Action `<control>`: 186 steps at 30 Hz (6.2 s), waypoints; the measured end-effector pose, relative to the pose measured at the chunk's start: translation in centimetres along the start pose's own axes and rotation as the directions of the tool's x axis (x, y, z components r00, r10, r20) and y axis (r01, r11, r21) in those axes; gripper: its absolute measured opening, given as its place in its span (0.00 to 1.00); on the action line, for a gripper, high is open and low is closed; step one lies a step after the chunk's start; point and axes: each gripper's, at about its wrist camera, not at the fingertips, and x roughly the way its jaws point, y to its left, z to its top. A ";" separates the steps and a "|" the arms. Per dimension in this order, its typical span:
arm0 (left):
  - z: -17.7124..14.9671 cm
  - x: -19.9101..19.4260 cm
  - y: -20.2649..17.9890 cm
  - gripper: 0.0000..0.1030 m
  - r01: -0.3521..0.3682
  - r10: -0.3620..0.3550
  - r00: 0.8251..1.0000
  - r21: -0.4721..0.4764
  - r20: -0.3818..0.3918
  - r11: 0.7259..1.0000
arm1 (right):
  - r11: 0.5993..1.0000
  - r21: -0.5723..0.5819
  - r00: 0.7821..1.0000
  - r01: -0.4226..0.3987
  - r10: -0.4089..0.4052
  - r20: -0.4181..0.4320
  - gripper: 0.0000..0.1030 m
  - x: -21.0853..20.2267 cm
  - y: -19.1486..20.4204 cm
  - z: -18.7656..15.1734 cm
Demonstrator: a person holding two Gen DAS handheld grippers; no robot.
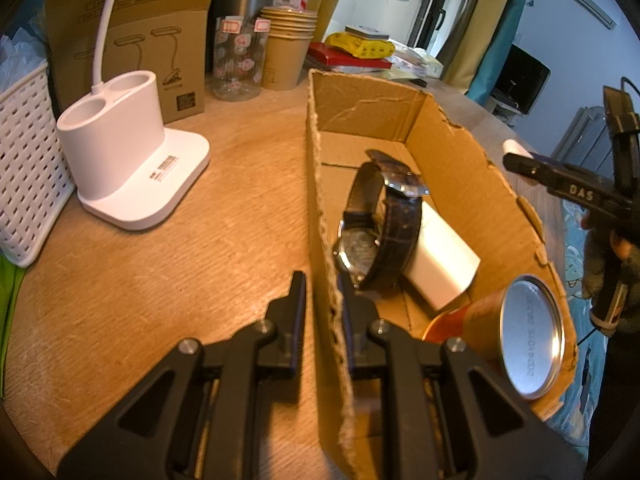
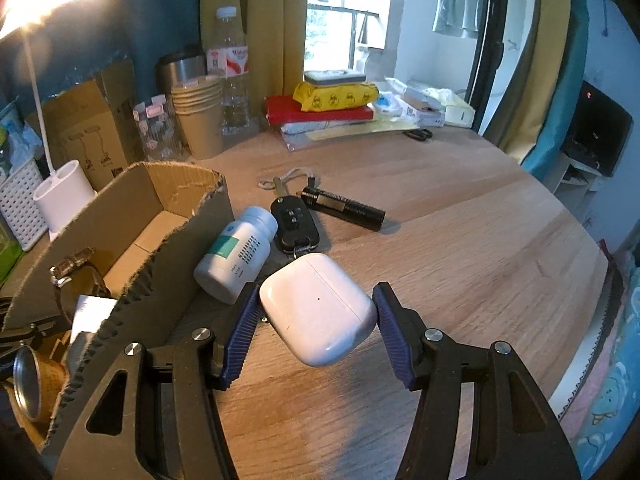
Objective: Organize rigid objects
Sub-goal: 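Carry the earbuds case into the box and release it with the right tool, then move the right tool to the white pill bottle and grasp it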
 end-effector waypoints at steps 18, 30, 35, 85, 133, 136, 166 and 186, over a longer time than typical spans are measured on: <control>0.0 0.0 0.0 0.16 -0.001 0.001 1.000 0.000 0.000 1.000 | 0.997 -0.068 0.995 -0.039 0.045 0.089 0.59 -4.6 3.4 2.0; 0.0 0.0 0.0 0.16 0.000 0.000 1.000 0.001 0.000 1.000 | 0.982 -0.139 0.985 -0.126 0.140 0.097 0.59 -4.5 7.9 3.1; 0.0 0.0 -0.1 0.16 -0.001 0.001 1.000 0.001 0.000 1.000 | 0.971 -0.172 0.982 -0.166 0.179 0.061 0.59 -3.0 9.9 3.1; 0.1 -0.2 0.2 0.16 -0.004 0.004 1.000 -0.001 0.000 1.000 | 0.943 -0.298 0.988 -0.151 0.139 -0.063 0.68 -0.7 13.9 1.4; 0.0 0.0 0.3 0.21 0.002 -0.002 1.000 -0.010 -0.001 1.000 | 0.986 0.070 0.988 -0.152 0.153 -0.010 0.68 2.1 1.8 1.7; 0.1 0.1 0.3 0.21 0.003 -0.003 1.000 -0.010 -0.001 1.000 | 0.977 0.090 0.980 -0.193 0.195 -0.024 0.68 3.2 1.6 1.6; 0.0 0.0 0.1 0.21 0.002 -0.002 1.000 -0.008 -0.001 1.000 | 0.978 -0.093 0.976 -0.188 0.176 -0.126 0.44 8.5 3.3 2.4; 0.1 0.0 0.1 0.21 -0.001 0.001 1.000 -0.007 -0.001 1.000 | 0.987 -0.099 0.992 -0.126 0.127 0.002 0.44 0.6 3.1 2.9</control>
